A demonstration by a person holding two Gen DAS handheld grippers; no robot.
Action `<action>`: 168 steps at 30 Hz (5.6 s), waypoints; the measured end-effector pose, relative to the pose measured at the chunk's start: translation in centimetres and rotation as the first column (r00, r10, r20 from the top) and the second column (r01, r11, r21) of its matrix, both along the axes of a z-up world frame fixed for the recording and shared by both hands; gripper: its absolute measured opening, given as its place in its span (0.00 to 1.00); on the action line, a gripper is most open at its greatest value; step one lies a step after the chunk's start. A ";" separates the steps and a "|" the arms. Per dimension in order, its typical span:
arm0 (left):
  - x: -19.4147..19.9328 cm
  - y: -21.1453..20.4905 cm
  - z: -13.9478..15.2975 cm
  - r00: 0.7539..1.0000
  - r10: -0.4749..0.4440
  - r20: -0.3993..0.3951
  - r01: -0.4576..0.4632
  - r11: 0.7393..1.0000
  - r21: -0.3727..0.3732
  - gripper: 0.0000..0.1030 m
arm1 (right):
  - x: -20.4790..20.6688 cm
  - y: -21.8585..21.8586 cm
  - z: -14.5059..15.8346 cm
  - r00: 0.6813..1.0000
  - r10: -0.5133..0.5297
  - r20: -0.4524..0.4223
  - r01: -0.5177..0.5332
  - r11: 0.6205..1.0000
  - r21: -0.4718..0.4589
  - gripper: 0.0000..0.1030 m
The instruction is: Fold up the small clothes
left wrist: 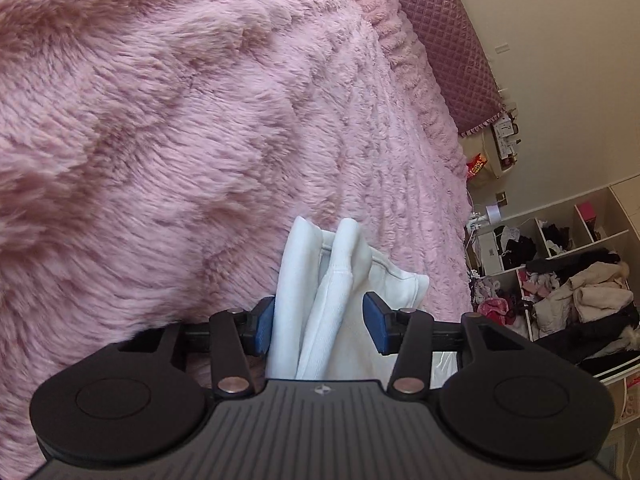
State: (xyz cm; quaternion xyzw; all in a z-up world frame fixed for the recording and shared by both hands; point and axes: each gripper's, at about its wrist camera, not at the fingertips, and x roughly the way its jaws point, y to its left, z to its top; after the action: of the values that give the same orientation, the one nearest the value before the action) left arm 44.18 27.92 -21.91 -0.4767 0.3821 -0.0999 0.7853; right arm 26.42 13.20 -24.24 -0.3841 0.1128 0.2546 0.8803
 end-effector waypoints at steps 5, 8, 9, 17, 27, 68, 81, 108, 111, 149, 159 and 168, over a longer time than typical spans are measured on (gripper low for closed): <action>0.0 -0.7 0.3 0.999 -0.025 0.028 0.023 0.999 0.049 0.28 | 0.0 0.2 0.1 1.000 0.016 -0.010 -0.016 1.000 0.008 0.25; -0.4 -1.0 0.6 0.999 -0.041 0.030 0.038 0.994 0.102 0.12 | -0.3 0.1 0.4 0.999 0.002 -0.044 0.000 0.999 0.036 0.06; -0.6 -0.8 0.8 0.998 -0.037 0.043 0.033 0.995 0.090 0.10 | -0.1 -0.1 0.7 0.998 -0.004 -0.058 0.007 0.998 0.058 0.05; -0.4 -1.6 4.7 0.995 -0.057 0.086 0.050 0.995 0.087 0.09 | 0.6 -2.7 4.4 0.989 -0.052 -0.142 0.087 0.964 0.252 0.02; 0.3 -6.4 10.3 0.986 -0.096 0.134 0.075 0.985 0.154 0.08 | 1.3 -7.9 9.5 0.975 -0.137 -0.174 0.200 0.882 0.427 0.00; 2.4 -45.0 9.0 0.918 -0.388 0.078 0.301 0.813 0.498 0.08 | 0.6 -42.9 4.7 0.724 -0.507 -0.468 0.665 0.334 0.668 0.00; 2.5 -47.7 6.6 0.915 -0.402 -0.012 0.346 0.772 0.532 0.25 | 0.9 -44.7 1.5 0.656 -0.495 -0.569 0.727 0.215 0.652 0.00; -22.4 -32.4 8.7 0.852 -0.512 0.107 0.221 0.538 0.814 0.45 | -2.2 -45.5 4.7 0.616 -0.493 -0.615 0.769 0.204 0.606 0.33; -22.0 -31.9 7.8 0.871 -0.479 0.109 0.218 0.577 0.787 0.45 | -1.5 -46.1 4.1 0.591 -0.462 -0.661 0.788 0.157 0.595 0.33; -21.1 -35.4 4.4 0.909 -0.411 -0.068 0.237 0.376 0.896 0.06 | 0.3 -46.0 2.0 0.565 -0.439 -0.698 0.811 0.140 0.568 0.01; -24.9 -31.9 8.8 0.912 -0.408 0.033 0.187 0.486 0.854 0.12 | -0.5 -48.0 5.4 0.653 -0.484 -0.582 0.725 0.178 0.665 0.26; -20.9 -31.3 10.3 0.912 -0.358 0.200 0.153 0.749 0.645 0.13 | 9.9 -47.5 9.6 0.796 -0.429 -0.427 0.601 0.482 0.637 0.48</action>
State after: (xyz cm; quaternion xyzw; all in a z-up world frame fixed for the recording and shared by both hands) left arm 23.30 -3.38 -11.60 -0.1148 0.3273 -0.1513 0.9256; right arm 36.30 -34.28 -14.61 0.0937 0.2004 0.0389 0.9745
